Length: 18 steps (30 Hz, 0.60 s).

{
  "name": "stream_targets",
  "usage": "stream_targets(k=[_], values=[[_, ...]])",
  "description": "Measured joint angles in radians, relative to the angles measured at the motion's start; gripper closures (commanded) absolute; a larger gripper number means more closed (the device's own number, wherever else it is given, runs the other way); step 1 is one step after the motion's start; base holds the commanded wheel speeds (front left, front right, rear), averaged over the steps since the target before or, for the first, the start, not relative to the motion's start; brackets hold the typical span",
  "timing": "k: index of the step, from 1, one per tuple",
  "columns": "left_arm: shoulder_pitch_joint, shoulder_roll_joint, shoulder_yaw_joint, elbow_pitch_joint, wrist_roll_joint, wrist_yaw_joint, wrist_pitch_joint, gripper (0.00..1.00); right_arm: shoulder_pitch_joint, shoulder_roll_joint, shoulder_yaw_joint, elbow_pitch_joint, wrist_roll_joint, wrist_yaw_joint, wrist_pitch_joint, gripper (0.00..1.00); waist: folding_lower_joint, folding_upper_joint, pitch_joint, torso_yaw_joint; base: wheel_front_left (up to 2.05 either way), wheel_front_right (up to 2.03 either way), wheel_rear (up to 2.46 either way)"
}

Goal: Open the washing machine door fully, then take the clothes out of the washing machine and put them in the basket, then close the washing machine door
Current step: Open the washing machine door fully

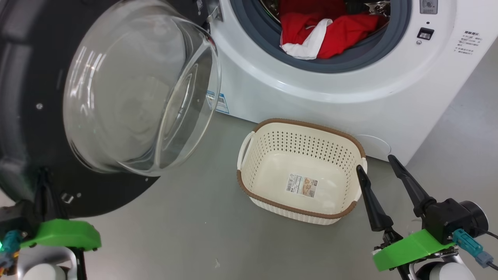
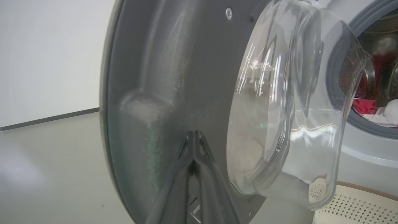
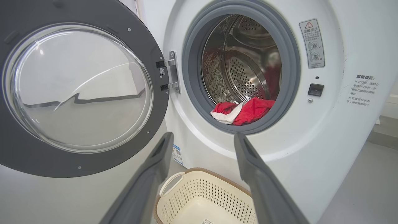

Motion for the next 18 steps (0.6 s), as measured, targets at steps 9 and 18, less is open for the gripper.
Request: stream_targets(k=[9, 18], values=[[-0.077, 0.006, 0.018, 0.087, -0.021, -0.012, -0.020, 1.00, 0.000, 0.000, 0.000, -0.022, -0.024, 0.000, 0.019, 0.00, 0.0000, 0.0000, 0.027, 0.000, 0.00, 0.00, 0.00], [-0.136, 0.020, 0.041, 0.167, -0.031, -0.019, -0.030, 1.00, -0.001, 0.000, 0.001, -0.038, -0.034, 0.000, 0.037, 0.00, 0.0000, 0.0000, 0.048, -0.003, 0.00, 0.00, 0.00]])
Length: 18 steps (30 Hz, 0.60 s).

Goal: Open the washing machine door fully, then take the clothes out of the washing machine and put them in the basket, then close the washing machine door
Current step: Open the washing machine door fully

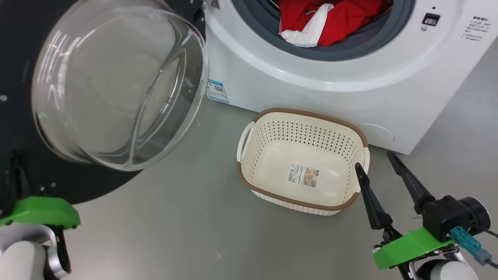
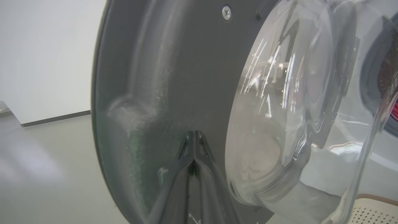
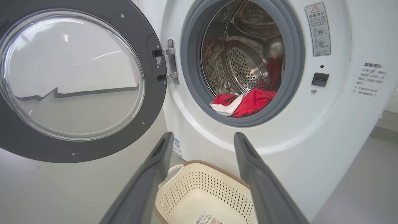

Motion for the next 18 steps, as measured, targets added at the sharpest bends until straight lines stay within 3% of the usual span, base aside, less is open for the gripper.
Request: stream_targets(k=[18], values=[[-0.089, 0.013, 0.045, 0.109, 0.014, -0.016, -0.010, 1.00, -0.023, -0.001, 0.001, -0.031, -0.029, 0.000, 0.034, 0.00, 0.0000, 0.0000, 0.044, -0.010, 0.00, 0.00, 0.00]])
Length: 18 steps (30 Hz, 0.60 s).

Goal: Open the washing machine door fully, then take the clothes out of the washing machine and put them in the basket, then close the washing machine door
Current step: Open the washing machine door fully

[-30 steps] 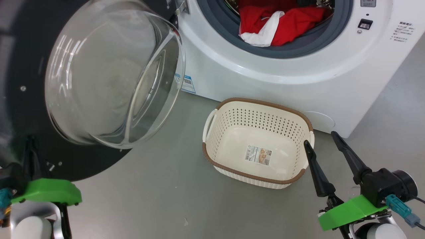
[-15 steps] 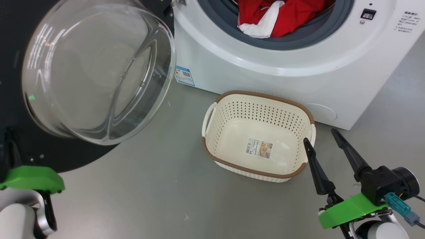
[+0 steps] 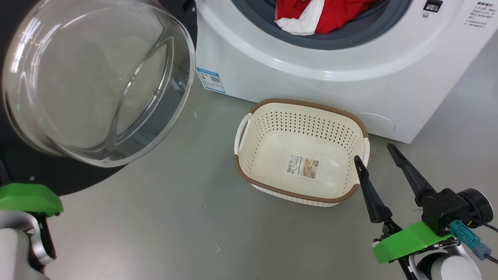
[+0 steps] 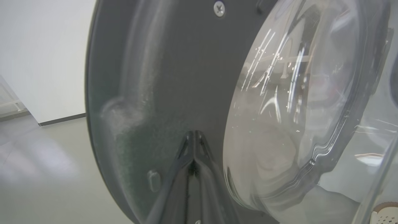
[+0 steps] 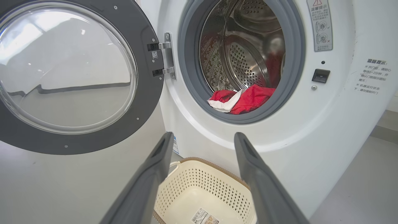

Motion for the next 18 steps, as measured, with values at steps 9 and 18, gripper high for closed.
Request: stream_targets(k=[9, 18], values=[[-0.014, 0.000, 0.039, 0.024, 0.019, -0.010, 0.000, 1.00, 0.000, 0.000, 0.001, -0.002, -0.002, 0.000, 0.008, 0.00, 0.0000, 0.0000, 0.008, -0.010, 0.00, 0.00, 0.00], [-0.025, 0.000, 0.074, 0.038, 0.041, -0.027, 0.000, 1.00, -0.001, 0.000, 0.002, -0.003, -0.004, 0.000, 0.009, 0.00, 0.0000, 0.0000, 0.012, -0.018, 0.00, 0.00, 0.00]])
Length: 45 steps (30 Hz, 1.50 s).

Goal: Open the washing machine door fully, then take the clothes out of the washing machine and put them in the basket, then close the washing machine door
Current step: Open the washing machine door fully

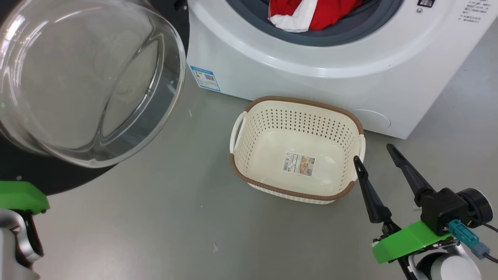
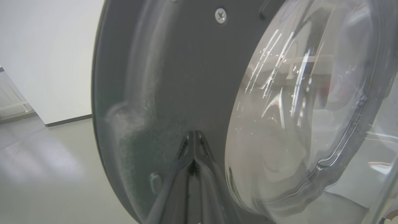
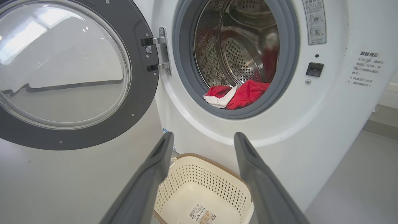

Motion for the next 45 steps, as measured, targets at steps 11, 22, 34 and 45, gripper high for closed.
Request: stream_targets(k=[11, 22, 34, 45], values=[[0.006, -0.024, 0.002, -0.032, 0.020, -0.053, 0.000, 1.00, 0.000, 0.000, -0.002, 0.016, 0.009, 0.000, -0.020, 0.00, 0.0000, 0.0000, -0.021, 0.002, 0.00, 0.00, 0.00], [0.101, -0.039, -0.056, -0.189, 0.067, -0.051, 0.005, 0.68, 0.000, 0.000, -0.004, 0.062, 0.047, 0.000, -0.072, 0.00, 0.0000, 0.0000, -0.060, -0.016, 0.00, 0.00, 0.00], [0.216, -0.048, -0.126, -0.502, 0.053, -0.089, 0.072, 0.00, 0.000, 0.001, -0.036, 0.116, 0.080, 0.000, -0.125, 0.00, 0.0000, 0.0000, -0.101, -0.080, 0.00, 0.00, 0.00], [0.253, -0.070, -0.157, -0.611, -0.013, -0.159, 0.057, 0.00, 0.000, 0.002, -0.046, 0.143, 0.080, 0.000, -0.160, 0.00, 0.0000, 0.0001, -0.108, -0.179, 0.00, 0.00, 0.00]])
